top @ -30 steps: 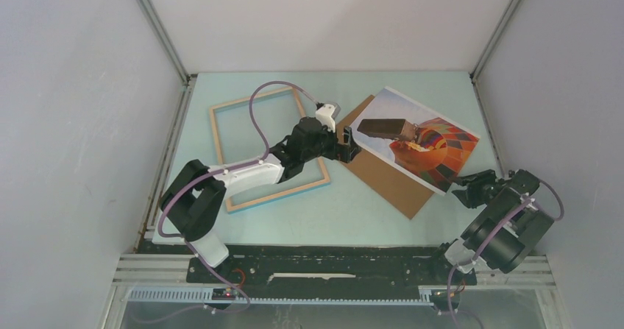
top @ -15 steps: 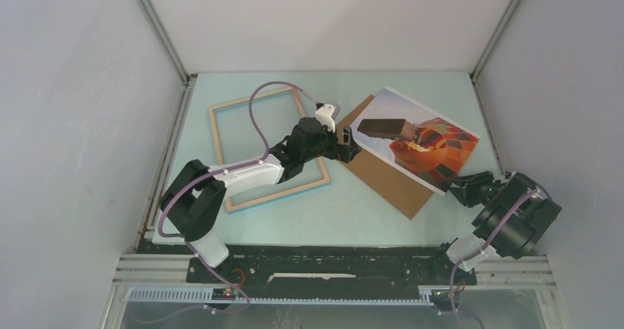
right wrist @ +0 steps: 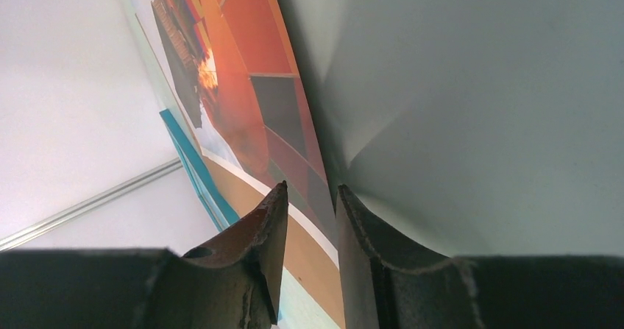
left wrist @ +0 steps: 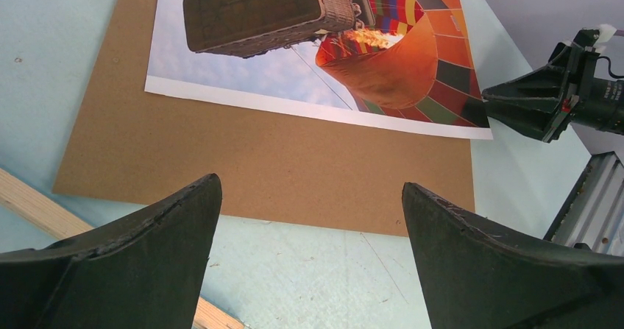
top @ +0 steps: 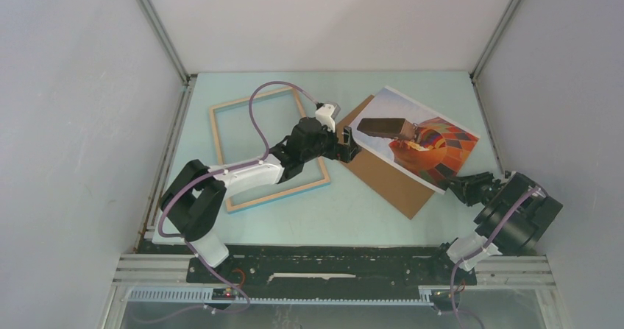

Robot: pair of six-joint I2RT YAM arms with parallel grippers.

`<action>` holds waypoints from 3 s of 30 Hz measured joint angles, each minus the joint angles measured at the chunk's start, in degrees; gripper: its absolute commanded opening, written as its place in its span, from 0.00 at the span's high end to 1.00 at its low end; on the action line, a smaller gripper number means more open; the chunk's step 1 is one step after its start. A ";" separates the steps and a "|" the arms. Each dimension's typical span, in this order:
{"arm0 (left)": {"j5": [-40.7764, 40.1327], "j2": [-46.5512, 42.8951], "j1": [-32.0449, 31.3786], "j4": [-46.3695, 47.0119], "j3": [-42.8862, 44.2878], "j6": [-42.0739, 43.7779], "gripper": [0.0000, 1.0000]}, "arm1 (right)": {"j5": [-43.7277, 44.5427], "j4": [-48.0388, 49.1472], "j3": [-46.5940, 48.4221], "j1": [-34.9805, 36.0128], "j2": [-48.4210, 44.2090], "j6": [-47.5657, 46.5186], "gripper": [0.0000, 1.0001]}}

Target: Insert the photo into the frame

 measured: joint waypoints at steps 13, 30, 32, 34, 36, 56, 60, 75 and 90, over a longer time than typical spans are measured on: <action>-0.07 0.00 0.48 2.14 -1.31 -0.59 0.00 | -0.90 0.94 0.00 1.07 0.33 1.64 1.00; -10.47 -7.93 1.05 11.50 -14.95 -6.58 0.00 | 15.72 -18.16 21.55 20.96 -15.52 -2.91 1.00; -12.52 -9.60 1.14 12.11 -16.20 -6.78 0.00 | 18.97 -20.59 27.06 26.43 -15.47 -4.55 1.00; -13.90 -11.30 1.55 11.78 -16.83 -7.43 0.00 | 21.86 -22.86 32.50 31.58 -15.23 -6.40 1.00; -13.68 -13.86 2.89 9.51 -16.85 -8.94 0.00 | 24.24 -24.90 37.88 36.20 -14.36 -8.66 1.00; 6.23 -49.77 42.47 -41.57 -7.19 -16.76 0.00 | 59.67 -39.01 74.51 91.47 12.33 -46.73 1.00; 10.99 -49.90 55.54 -48.26 -7.19 -16.63 0.00 | 65.64 -35.32 69.35 100.74 13.44 -54.49 1.00; 17.79 -50.10 63.95 -45.77 -15.34 -14.03 0.00 | 72.37 -4.63 28.79 115.45 11.78 -70.84 1.00; 24.02 -36.11 53.59 -36.24 -24.17 -12.85 0.00 | 61.11 4.52 11.10 103.12 -11.80 -55.80 0.74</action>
